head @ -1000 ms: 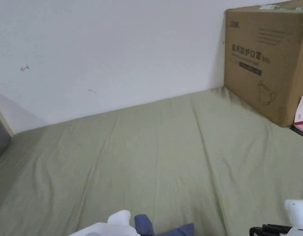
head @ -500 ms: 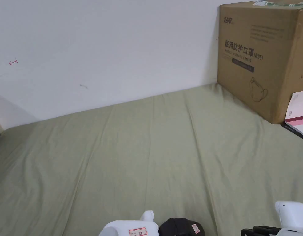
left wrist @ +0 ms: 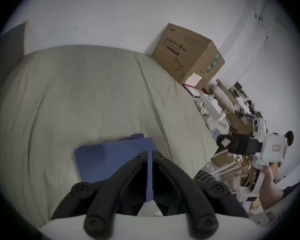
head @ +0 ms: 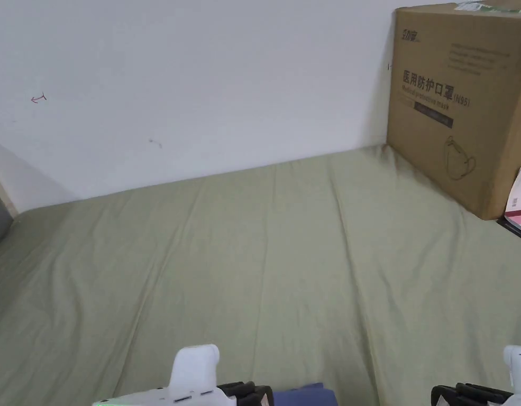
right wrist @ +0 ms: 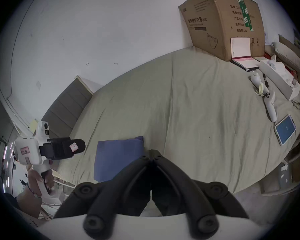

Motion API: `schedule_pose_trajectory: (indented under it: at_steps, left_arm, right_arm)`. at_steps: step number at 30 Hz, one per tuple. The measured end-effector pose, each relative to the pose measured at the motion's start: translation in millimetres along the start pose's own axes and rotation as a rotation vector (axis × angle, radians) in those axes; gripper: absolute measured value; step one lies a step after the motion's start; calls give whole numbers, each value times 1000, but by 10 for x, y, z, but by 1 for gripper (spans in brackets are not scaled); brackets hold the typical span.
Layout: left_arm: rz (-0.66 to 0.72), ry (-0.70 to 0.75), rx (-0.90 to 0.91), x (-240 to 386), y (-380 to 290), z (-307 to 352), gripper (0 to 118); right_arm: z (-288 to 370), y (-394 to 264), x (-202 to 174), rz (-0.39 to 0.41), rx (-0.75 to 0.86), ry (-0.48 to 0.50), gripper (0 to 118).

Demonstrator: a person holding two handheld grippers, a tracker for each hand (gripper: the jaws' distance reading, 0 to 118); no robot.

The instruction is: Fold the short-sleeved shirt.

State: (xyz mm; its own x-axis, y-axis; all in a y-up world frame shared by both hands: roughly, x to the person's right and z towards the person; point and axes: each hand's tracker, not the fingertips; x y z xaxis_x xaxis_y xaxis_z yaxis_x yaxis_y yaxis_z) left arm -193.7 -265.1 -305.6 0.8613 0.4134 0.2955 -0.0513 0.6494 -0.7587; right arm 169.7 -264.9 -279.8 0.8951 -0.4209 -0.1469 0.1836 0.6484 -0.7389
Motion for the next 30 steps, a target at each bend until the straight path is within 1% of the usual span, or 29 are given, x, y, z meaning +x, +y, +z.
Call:
schedule_pose_trajectory:
  at_steps: [3, 6, 9, 13, 15, 17, 21, 22, 23, 26, 28, 30]
  left_arm:
    - [16, -34, -64, 81, -34, -314, 6]
    - [85, -102, -132, 97, -87, -757, 6]
    - [165, -110, -242, 54, -158, -1203, 6]
    - [202, -22, -353, 21, -327, -1590, 6]
    - [229, -27, -357, -19, -417, -1702, 5]
    - [225, -31, -346, -16, -479, -1745, 4]
    - [259, -50, -311, 11, -469, -1666, 5]
    - [257, -71, -292, 13, -460, -1605, 5]
    - [248, -82, -236, 27, -445, -1496, 5]
    - [180, -53, 18, 48, -369, -933, 5]
    - [142, -9, 168, 39, -274, -522, 5]
    - [94, 66, 304, 40, -170, -99, 5]
  right_arm:
    - [-8, -5, -1, 3, 0, -12, 0]
    - [15, -9, -7, 2, 8, -10, 0]
    - [15, -9, -5, 1, 3, -11, 0]
    - [17, 12, 9, 5, -4, -18, 0]
    - [20, 20, 19, 6, -3, -10, 0]
    - [6, 18, 12, 13, -5, -13, 0]
    - [-37, -18, -4, 7, -14, -5, 0]
    - [-53, -31, -8, 1, -17, 2, 0]
    - [-67, -41, -20, 0, -19, 5, 0]
    - [-78, -35, -90, 2, -14, 11, 0]
    - [-42, -2, -167, 30, 26, 12, 0]
    - [31, 66, -290, 83, 95, 6, 0]
